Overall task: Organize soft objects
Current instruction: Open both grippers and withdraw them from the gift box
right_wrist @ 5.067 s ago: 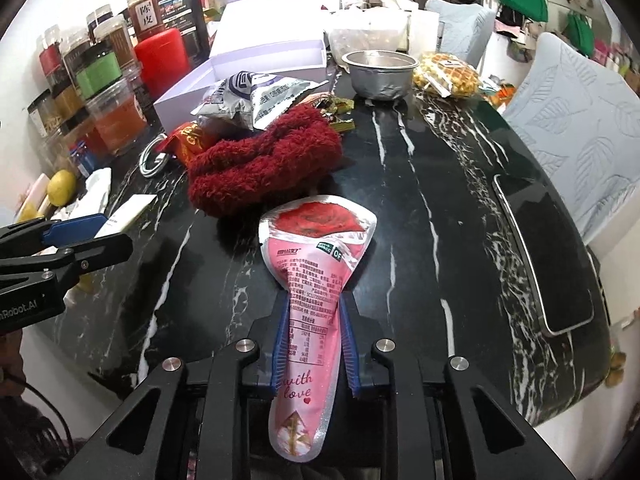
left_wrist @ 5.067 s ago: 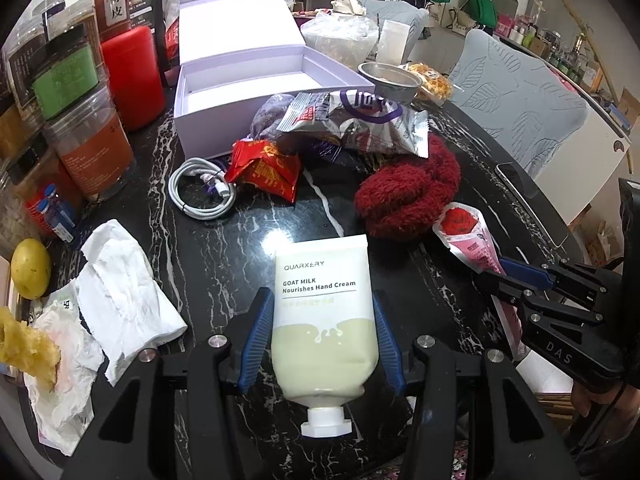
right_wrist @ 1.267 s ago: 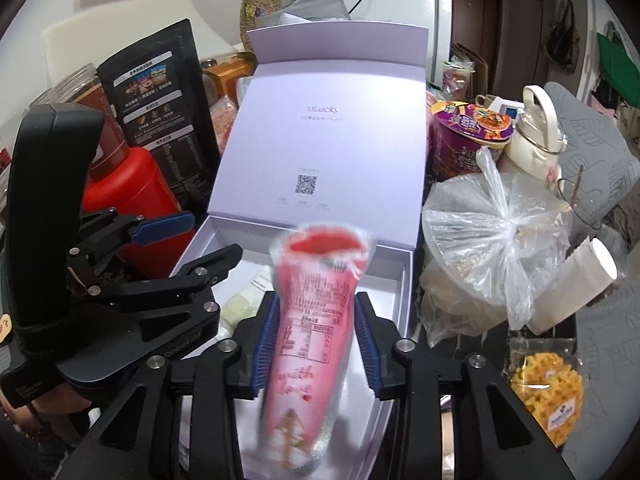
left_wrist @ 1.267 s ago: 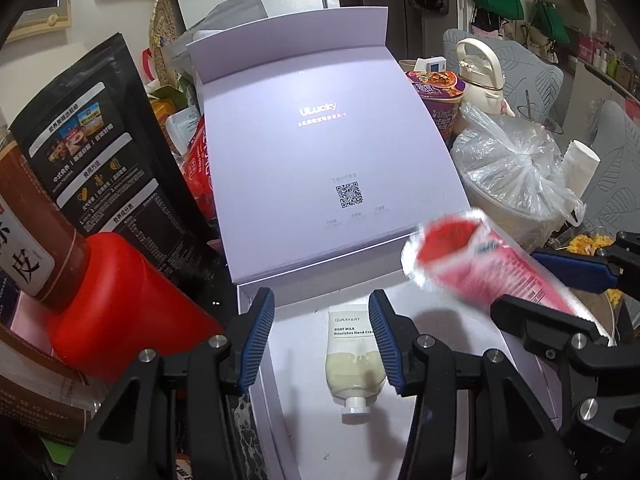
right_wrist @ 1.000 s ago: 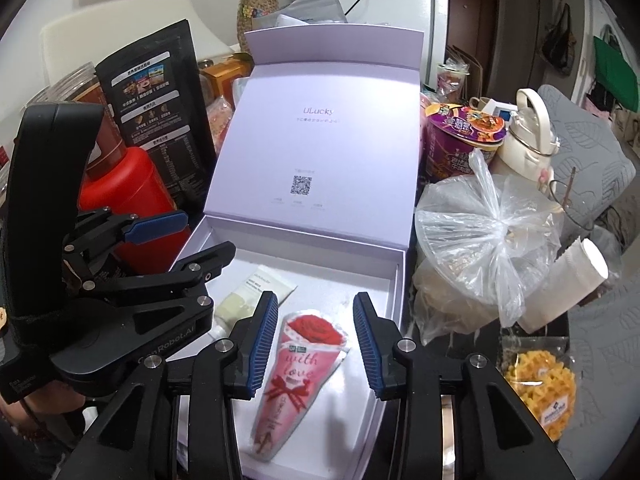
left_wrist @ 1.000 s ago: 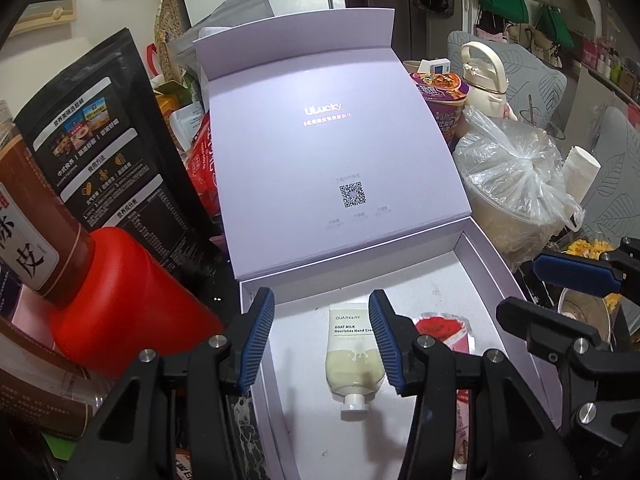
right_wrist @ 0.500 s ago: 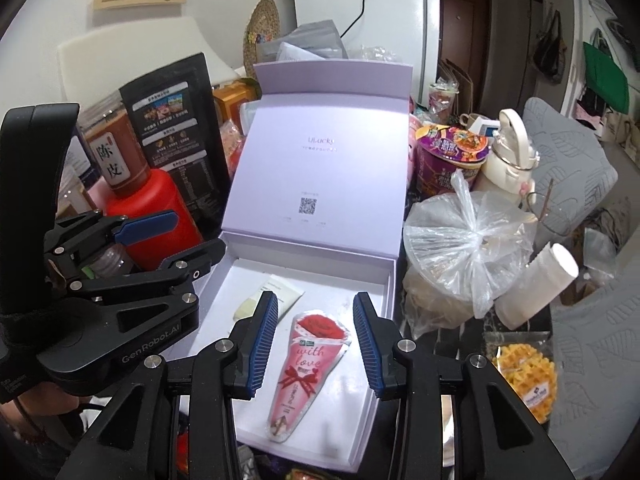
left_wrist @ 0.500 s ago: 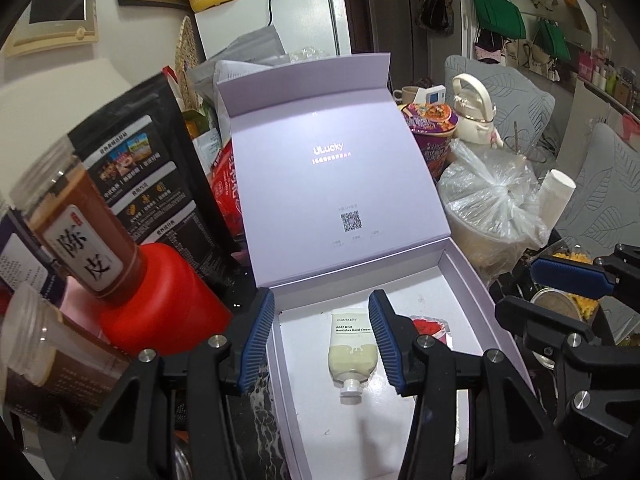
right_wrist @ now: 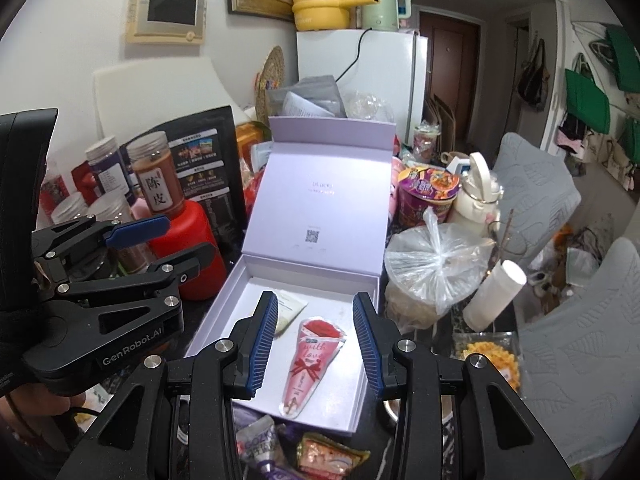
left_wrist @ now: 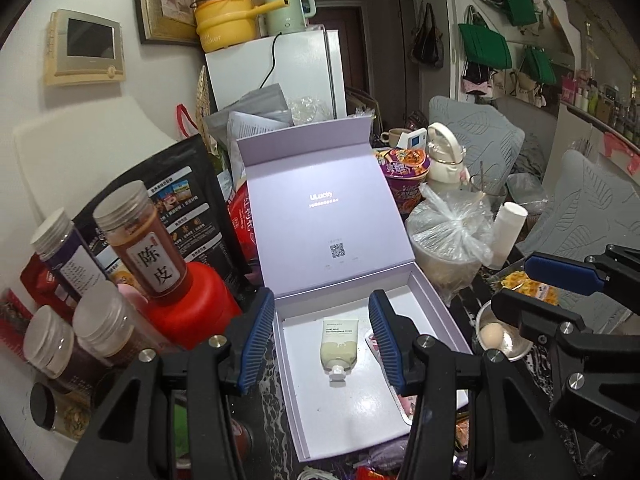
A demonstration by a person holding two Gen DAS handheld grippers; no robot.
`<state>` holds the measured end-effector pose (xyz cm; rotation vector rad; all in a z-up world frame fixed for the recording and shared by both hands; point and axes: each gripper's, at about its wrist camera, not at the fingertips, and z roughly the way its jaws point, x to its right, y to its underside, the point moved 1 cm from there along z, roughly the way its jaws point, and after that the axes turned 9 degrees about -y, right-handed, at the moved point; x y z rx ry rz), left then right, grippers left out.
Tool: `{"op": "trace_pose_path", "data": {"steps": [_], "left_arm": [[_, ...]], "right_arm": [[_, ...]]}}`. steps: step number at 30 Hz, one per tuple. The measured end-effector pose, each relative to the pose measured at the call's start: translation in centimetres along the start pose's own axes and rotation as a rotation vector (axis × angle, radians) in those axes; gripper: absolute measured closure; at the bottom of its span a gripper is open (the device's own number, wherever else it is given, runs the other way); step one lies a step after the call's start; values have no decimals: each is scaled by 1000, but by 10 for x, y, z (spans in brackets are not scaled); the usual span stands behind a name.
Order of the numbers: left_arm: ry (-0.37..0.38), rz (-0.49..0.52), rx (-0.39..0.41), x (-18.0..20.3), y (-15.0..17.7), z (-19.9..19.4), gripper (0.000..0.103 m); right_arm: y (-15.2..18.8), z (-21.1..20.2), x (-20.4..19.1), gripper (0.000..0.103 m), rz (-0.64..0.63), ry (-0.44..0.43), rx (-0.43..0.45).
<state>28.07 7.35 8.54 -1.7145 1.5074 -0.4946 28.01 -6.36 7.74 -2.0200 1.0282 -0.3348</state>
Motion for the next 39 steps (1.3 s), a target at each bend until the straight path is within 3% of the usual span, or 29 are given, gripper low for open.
{"op": "trace_pose_path", "data": {"steps": [11,19,32,33,35,37,39], "left_arm": [[17,-10,69,-9,21,-66,54],[24,0,85,-6,47,-98,54],[41,6,90,0,96,-135,49],[45,10,85,1,100,-136,46],[57,23,68,5,109,-135,21],[74,22,66,7,119,-137,6],[75,18,73,7,126,-139,5]], "right_arm": [[21,-58,-27,64,-19,22,69],[44,-93,-43,43,-42,59,127],[102,-121,-53,32,-2,78,137],[107,-122,-53,31,5,79,134],[118,-123,-54,31,22,76,127],[129,-124,-54,31,42,77,122],[139,-125,-54,31,59,75,116]]}}
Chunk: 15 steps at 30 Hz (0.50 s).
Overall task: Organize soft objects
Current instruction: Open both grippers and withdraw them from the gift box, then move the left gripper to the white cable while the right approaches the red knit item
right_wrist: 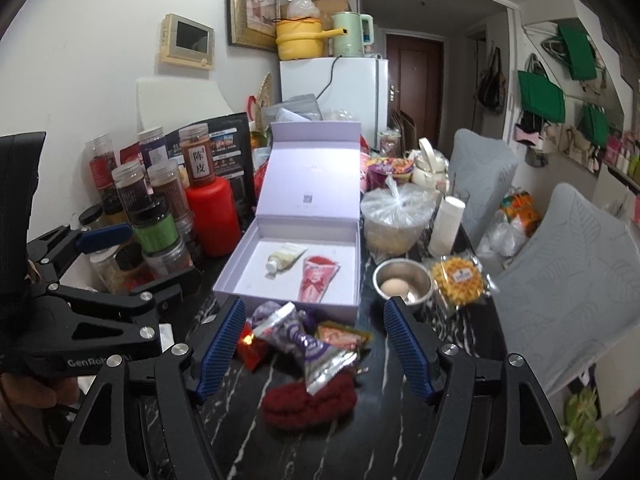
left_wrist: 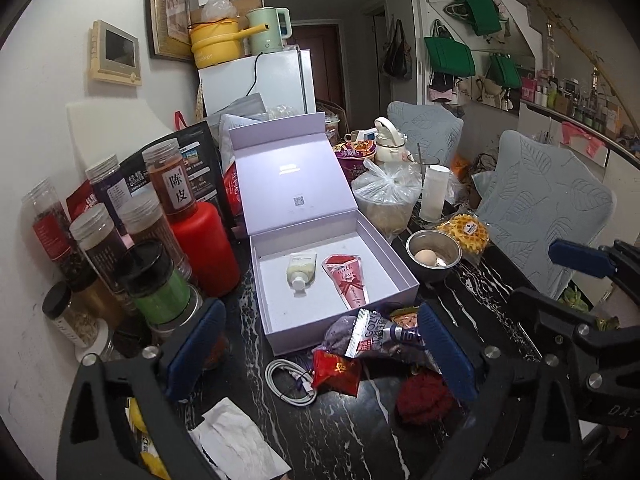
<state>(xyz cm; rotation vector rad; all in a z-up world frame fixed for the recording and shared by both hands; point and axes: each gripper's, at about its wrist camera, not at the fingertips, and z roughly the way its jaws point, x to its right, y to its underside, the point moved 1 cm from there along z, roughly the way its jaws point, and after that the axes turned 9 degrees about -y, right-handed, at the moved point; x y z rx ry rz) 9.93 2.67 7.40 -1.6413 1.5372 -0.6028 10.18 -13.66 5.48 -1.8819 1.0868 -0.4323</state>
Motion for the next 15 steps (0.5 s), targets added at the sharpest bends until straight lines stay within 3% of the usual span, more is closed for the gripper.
{"op": "trace_pose_path", "data": {"steps": [15], "left_arm": [[45,-12,-91,-6,57,11,5]], "right_arm": [[62,0,-7,20,46,11,-28]]}}
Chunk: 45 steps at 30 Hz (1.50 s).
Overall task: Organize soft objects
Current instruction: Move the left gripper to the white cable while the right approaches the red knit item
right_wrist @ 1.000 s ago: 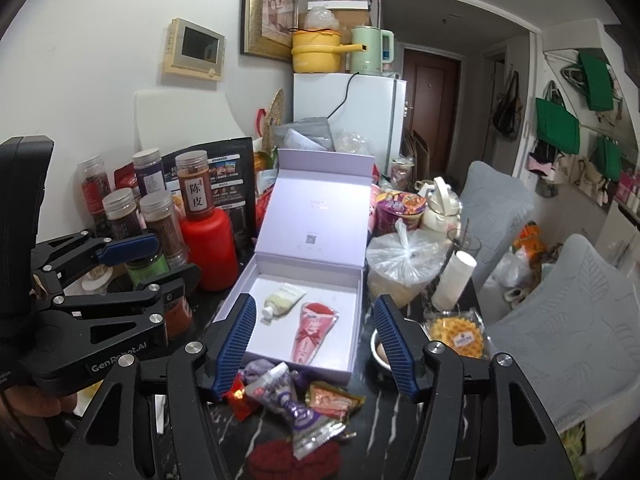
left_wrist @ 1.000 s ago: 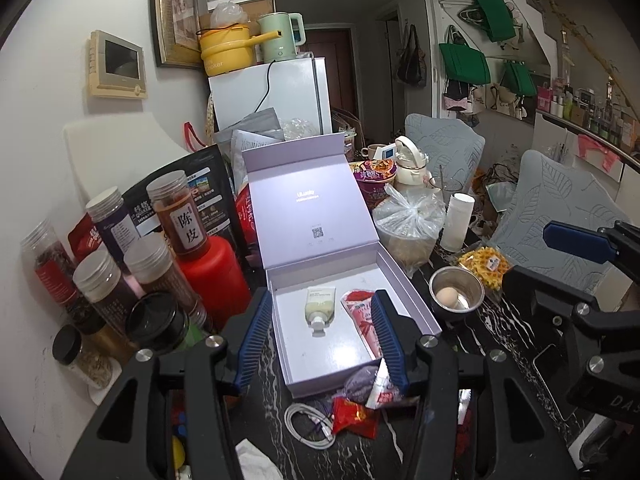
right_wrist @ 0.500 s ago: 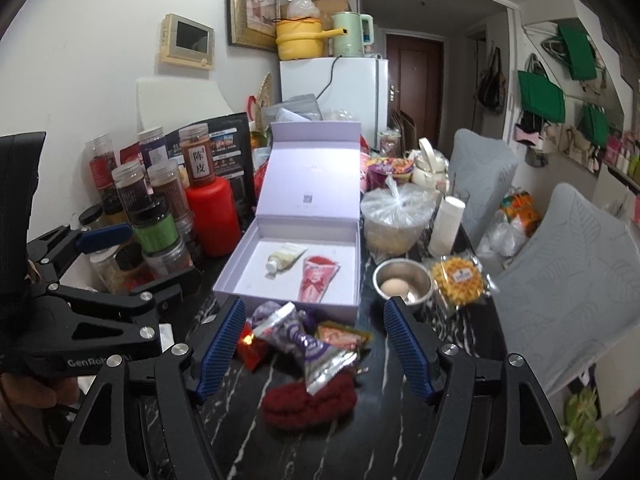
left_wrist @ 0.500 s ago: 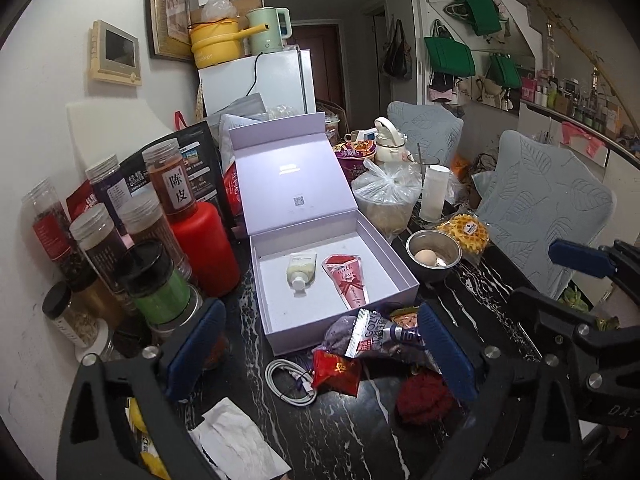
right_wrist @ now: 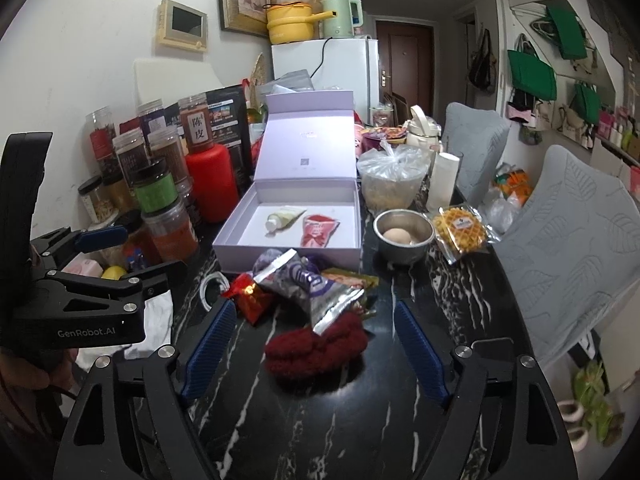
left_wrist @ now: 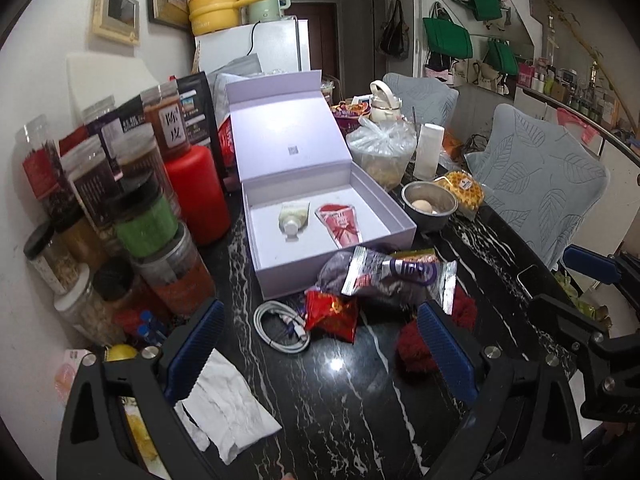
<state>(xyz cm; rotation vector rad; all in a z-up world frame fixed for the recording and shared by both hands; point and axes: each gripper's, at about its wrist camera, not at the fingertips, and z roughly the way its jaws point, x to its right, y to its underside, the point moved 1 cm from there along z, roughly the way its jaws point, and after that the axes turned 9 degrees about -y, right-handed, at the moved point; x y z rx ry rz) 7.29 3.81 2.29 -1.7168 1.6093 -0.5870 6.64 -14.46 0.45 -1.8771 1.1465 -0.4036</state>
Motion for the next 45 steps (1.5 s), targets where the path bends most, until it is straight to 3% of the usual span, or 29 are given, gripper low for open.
{"op": "trace_pose_path", "data": {"steps": [7,11,16,27,38,45], "left_arm": [[42,-12,-32,-4,21,12,5],[31,13,-37,-2,31,21,5],[30,17,-82,-5,42,45,5],[15,6,-194,-15,57,101,5],[-15,-32,-281,-22,54,150,5],[16,-35,-329,-23,50,174,5]], "right_arm": [[21,16,1,17,43,-48,-26],[34,27,8,15,76,-53,-24],[48,44,12,0,87,-34,-30],[60,100,31,0,167,-39,-148],[51,115,40,0,164,-46,-143],[51,124,50,0,190,-62,-158]]}}
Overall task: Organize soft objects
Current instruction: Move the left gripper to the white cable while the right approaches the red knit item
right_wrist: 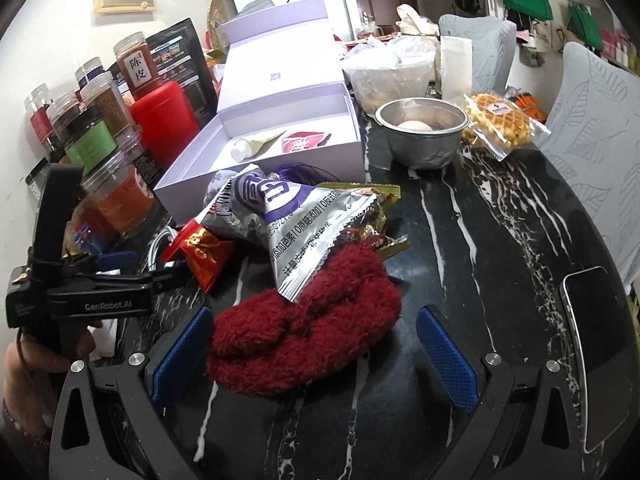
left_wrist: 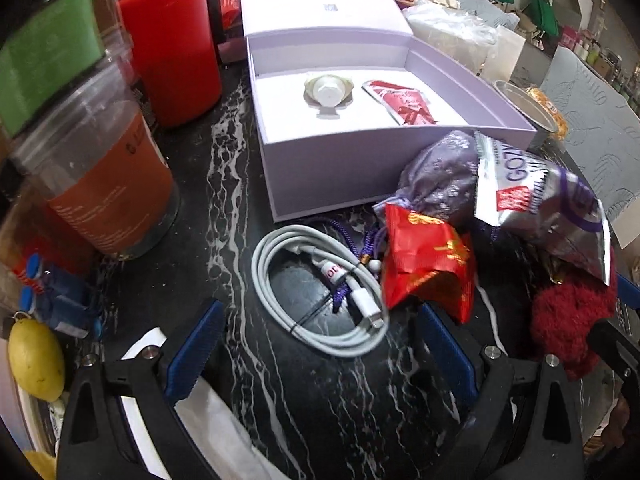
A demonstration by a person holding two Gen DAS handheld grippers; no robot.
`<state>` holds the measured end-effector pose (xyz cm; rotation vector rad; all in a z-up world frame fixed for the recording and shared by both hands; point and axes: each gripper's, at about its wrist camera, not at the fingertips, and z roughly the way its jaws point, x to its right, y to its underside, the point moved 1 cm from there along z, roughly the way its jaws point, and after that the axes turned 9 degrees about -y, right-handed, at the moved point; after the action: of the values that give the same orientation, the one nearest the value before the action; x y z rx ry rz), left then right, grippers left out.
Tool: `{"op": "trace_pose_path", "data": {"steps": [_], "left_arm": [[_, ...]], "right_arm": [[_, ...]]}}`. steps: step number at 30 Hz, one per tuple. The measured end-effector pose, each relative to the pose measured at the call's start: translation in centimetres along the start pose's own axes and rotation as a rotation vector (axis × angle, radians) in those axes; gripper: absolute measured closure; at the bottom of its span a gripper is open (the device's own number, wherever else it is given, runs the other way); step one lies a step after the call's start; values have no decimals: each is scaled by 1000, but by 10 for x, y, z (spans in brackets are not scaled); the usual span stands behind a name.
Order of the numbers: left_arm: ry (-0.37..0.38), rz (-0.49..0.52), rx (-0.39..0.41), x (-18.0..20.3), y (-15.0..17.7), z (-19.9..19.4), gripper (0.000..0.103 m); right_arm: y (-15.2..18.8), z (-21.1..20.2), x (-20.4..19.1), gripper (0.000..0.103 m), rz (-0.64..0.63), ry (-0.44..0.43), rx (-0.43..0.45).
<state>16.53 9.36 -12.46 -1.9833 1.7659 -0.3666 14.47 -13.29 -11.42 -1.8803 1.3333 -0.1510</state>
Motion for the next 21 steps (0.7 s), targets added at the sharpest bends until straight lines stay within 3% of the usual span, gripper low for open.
{"op": "trace_pose_path", "data": {"steps": [6,13,21], "left_arm": [[-10,-9,-7,-7,-3,8,5],[18,16,32,-7,-3,0,37],[57,23,61,-5,2,-3,42]], "right_arm": [[-1,0,1,0,4,-13,-1],[0,-2,6,0,37,-23,-2],[2,-8,4,0,31,-12,9]]}}
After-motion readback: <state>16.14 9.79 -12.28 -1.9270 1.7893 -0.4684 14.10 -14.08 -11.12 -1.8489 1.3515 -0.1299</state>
